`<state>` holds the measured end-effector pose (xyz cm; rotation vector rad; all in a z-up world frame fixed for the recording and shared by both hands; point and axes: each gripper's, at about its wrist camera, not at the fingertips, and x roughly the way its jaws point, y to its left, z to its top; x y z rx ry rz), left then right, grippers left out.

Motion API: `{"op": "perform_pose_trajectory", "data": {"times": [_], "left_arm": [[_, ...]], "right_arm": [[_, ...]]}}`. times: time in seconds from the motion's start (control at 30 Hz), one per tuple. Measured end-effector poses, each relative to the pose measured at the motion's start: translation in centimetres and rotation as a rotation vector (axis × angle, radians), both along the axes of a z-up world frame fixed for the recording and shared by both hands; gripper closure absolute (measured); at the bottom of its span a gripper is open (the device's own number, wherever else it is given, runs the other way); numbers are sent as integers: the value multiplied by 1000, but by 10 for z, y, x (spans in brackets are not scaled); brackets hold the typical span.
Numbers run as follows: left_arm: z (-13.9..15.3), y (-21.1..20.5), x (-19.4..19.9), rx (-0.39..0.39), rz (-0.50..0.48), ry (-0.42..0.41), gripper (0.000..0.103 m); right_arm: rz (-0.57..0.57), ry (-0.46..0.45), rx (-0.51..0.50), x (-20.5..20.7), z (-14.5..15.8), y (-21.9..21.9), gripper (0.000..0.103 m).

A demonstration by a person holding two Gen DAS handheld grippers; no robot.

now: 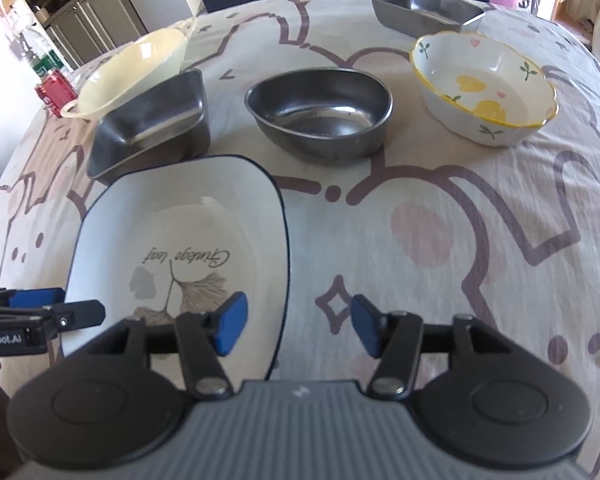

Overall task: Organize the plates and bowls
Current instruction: 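Move both grippers to the cream two-handled bowl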

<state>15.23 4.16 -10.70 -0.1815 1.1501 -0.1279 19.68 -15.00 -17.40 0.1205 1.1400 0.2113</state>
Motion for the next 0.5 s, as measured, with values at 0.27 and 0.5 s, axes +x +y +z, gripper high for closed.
{"op": "perform_pose_trajectory", "data": {"times": [0.27,0.5], "left_arm": [[8,3,-6,-11,7,-24,4],[26,9,-13,-50,27,-78,2]], "right_arm": [[0,-39,52,-10,11,-13,14],[-14,-118,64,-22,28,-24,0]]}}
